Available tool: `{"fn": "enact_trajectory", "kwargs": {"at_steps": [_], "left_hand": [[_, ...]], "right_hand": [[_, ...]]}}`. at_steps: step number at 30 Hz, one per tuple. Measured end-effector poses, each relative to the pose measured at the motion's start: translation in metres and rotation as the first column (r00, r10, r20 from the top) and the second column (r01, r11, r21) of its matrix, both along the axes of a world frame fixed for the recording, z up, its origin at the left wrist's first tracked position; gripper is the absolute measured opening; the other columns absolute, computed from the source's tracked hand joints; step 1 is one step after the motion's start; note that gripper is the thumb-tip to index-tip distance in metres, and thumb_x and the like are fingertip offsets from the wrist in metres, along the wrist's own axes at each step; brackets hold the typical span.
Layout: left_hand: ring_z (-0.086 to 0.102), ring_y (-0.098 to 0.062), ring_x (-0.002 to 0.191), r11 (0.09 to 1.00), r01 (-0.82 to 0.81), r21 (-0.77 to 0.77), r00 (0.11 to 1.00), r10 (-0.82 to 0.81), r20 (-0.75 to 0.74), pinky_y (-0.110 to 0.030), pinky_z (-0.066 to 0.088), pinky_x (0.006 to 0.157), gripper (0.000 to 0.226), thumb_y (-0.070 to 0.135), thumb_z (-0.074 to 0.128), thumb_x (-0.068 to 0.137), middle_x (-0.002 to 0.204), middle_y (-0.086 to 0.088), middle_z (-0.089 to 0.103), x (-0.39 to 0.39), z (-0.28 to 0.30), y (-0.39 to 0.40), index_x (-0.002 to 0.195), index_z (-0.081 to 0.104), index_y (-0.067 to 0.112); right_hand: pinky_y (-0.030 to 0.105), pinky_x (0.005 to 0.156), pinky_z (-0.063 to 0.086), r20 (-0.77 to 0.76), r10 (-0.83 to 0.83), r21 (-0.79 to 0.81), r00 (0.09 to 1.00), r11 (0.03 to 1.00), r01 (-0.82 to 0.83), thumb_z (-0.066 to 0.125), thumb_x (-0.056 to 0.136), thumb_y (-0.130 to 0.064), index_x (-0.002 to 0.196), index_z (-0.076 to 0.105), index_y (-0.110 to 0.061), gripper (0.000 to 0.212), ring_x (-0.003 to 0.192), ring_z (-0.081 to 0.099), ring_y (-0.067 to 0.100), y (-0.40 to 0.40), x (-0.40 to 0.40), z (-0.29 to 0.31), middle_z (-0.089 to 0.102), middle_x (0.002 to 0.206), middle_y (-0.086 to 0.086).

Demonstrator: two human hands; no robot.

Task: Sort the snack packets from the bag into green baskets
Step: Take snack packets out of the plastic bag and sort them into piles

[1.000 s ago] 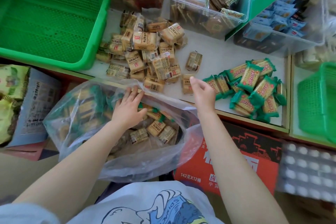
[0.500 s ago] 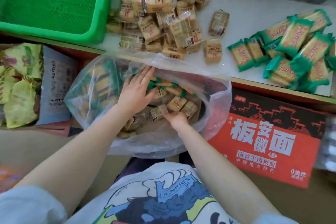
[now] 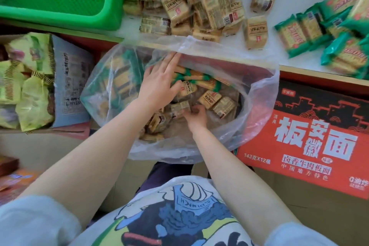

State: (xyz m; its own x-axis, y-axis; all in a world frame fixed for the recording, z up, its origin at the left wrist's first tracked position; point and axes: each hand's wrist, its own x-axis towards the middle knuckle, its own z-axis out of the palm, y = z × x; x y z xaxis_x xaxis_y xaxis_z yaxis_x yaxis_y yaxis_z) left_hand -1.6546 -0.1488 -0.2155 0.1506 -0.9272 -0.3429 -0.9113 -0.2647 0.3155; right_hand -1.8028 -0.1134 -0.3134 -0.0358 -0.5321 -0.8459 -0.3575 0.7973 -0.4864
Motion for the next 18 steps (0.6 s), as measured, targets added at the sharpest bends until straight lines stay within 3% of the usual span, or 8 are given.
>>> {"fn": "enact_trajectory", "kwargs": {"at_steps": [3, 6, 8, 11, 13, 15, 18], "left_hand": [[0.02, -0.021, 0.151, 1.0, -0.023, -0.008, 1.0, 0.023, -0.016, -0.048, 0.016, 0.121, 0.072, 0.042, 0.045, 0.099, 0.167, 0.003, 0.014, -0.002, -0.001, 0.001, 0.161, 0.01, 0.028], [0.02, -0.021, 0.151, 1.0, -0.023, 0.002, 0.999, 0.023, -0.029, -0.048, 0.015, 0.121, 0.071, 0.043, 0.044, 0.1, 0.167, 0.004, 0.014, -0.001, 0.0, 0.001, 0.16, 0.009, 0.03], [0.022, -0.022, 0.15, 1.0, -0.016, 0.003, 0.999, 0.016, -0.033, -0.048, 0.016, 0.12, 0.071, 0.043, 0.043, 0.1, 0.167, 0.005, 0.014, 0.001, 0.002, 0.001, 0.16, 0.009, 0.031], [0.023, -0.022, 0.15, 1.0, -0.011, 0.02, 0.999, 0.012, -0.036, -0.049, 0.018, 0.12, 0.071, 0.045, 0.043, 0.099, 0.167, 0.004, 0.014, 0.002, 0.005, -0.001, 0.16, 0.01, 0.03], [0.023, -0.023, 0.15, 0.998, -0.026, 0.056, 0.998, 0.029, -0.052, -0.05, 0.018, 0.12, 0.071, 0.047, 0.043, 0.099, 0.167, 0.005, 0.014, -0.001, 0.012, -0.004, 0.16, 0.011, 0.03], [0.024, -0.023, 0.15, 0.995, -0.055, 0.087, 0.995, 0.062, -0.079, -0.052, 0.017, 0.12, 0.068, 0.049, 0.045, 0.099, 0.166, 0.004, 0.018, -0.005, 0.023, -0.01, 0.159, 0.018, 0.031], [0.033, -0.019, 0.145, 0.985, -0.12, 0.122, 0.92, 0.157, -0.36, -0.05, 0.028, 0.119, 0.061, 0.047, 0.053, 0.098, 0.159, 0.004, 0.034, -0.017, 0.046, -0.014, 0.154, 0.033, 0.034]], "right_hand": [[0.034, 0.085, 0.047, -0.051, 0.081, -0.011, 0.995, 0.997, -0.082, 0.072, 0.091, -0.021, 0.093, 0.052, -0.015, 0.021, 0.092, 0.057, 0.026, -0.004, 0.005, -0.001, 0.06, 0.092, 0.0], [0.042, 0.091, 0.054, -0.035, 0.076, 0.027, 0.997, 0.997, -0.075, 0.074, 0.089, -0.017, 0.083, 0.05, -0.017, 0.025, 0.095, 0.063, 0.028, -0.004, 0.005, 0.0, 0.062, 0.092, 0.001], [0.043, 0.085, 0.058, -0.012, 0.057, 0.034, 0.998, 0.998, -0.057, 0.074, 0.089, -0.014, 0.09, 0.05, -0.016, 0.024, 0.093, 0.066, 0.028, -0.007, 0.002, 0.005, 0.062, 0.096, 0.003], [0.028, 0.067, 0.057, 0.057, 0.063, 0.03, 0.996, 0.997, -0.064, 0.069, 0.091, -0.012, 0.117, 0.047, -0.014, 0.034, 0.087, 0.063, 0.019, -0.017, -0.007, 0.03, 0.059, 0.112, 0.005], [0.028, 0.07, 0.059, 0.139, 0.097, 0.002, 0.986, 0.995, -0.098, 0.072, 0.091, -0.018, 0.131, 0.046, -0.019, 0.048, 0.102, 0.062, 0.019, -0.026, -0.024, 0.054, 0.055, 0.126, -0.001], [0.032, 0.072, 0.06, 0.234, 0.107, -0.052, 0.966, 0.994, -0.097, 0.072, 0.092, -0.02, 0.125, 0.052, -0.029, 0.039, 0.106, 0.065, 0.02, -0.041, -0.044, 0.082, 0.057, 0.128, -0.004], [0.034, 0.07, 0.058, 0.414, -0.025, -0.071, 0.91, 0.996, 0.059, 0.061, 0.098, -0.01, 0.118, 0.061, -0.027, 0.027, 0.092, 0.071, 0.023, -0.063, -0.075, 0.122, 0.07, 0.115, 0.008]]}}
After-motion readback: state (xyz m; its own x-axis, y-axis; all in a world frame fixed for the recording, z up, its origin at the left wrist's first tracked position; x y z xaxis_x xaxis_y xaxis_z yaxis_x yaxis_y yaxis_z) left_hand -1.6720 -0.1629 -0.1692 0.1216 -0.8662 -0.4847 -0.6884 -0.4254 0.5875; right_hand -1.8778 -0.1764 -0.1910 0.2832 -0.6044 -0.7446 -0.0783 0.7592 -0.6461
